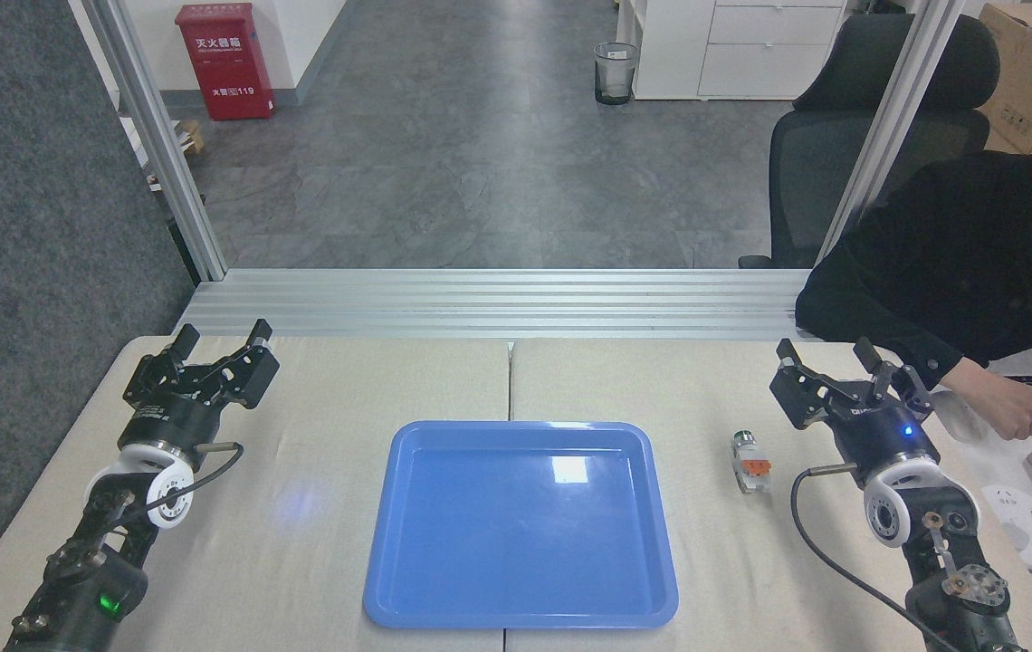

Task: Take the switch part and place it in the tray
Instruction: 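Reach the right gripper to the white-orange switch part and grasp it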

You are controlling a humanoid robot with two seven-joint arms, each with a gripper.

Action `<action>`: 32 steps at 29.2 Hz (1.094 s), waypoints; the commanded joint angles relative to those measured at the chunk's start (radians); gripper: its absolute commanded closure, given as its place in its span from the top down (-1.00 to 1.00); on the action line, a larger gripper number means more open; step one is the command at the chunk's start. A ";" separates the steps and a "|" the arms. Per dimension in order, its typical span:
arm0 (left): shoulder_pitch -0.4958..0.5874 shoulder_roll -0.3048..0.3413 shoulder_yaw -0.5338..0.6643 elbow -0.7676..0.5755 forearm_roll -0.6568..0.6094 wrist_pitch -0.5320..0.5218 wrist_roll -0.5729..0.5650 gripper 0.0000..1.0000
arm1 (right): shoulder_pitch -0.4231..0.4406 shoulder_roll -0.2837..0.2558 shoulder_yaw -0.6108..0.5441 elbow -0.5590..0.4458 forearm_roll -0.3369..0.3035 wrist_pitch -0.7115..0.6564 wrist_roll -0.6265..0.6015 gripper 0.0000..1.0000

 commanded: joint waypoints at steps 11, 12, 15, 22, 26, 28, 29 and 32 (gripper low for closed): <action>-0.001 0.000 0.000 -0.001 0.000 0.001 0.000 1.00 | -0.026 0.095 0.133 0.313 0.070 0.076 0.001 1.00; -0.001 0.000 0.000 0.001 0.000 0.001 0.000 1.00 | -0.030 0.102 0.140 0.342 0.075 0.094 0.001 1.00; -0.001 0.000 0.000 -0.001 0.000 0.001 0.000 1.00 | -0.032 0.122 0.164 0.414 0.078 0.125 0.001 0.99; -0.001 0.000 0.000 -0.001 0.000 0.001 0.000 1.00 | -0.032 0.135 0.213 0.520 0.076 0.136 -0.005 0.99; -0.001 0.000 0.000 0.001 0.000 0.001 0.000 1.00 | -0.034 0.135 0.215 0.563 0.076 0.136 -0.005 0.99; -0.001 0.000 0.000 0.001 0.000 0.001 0.000 1.00 | -0.034 0.130 0.221 0.584 0.078 0.136 -0.007 0.99; -0.001 0.000 0.000 -0.001 0.000 0.001 0.000 1.00 | -0.032 0.127 0.233 0.590 0.078 0.135 -0.010 0.96; -0.001 0.000 0.000 0.001 0.000 0.001 0.000 1.00 | -0.024 0.119 0.268 0.593 0.078 0.133 -0.047 0.11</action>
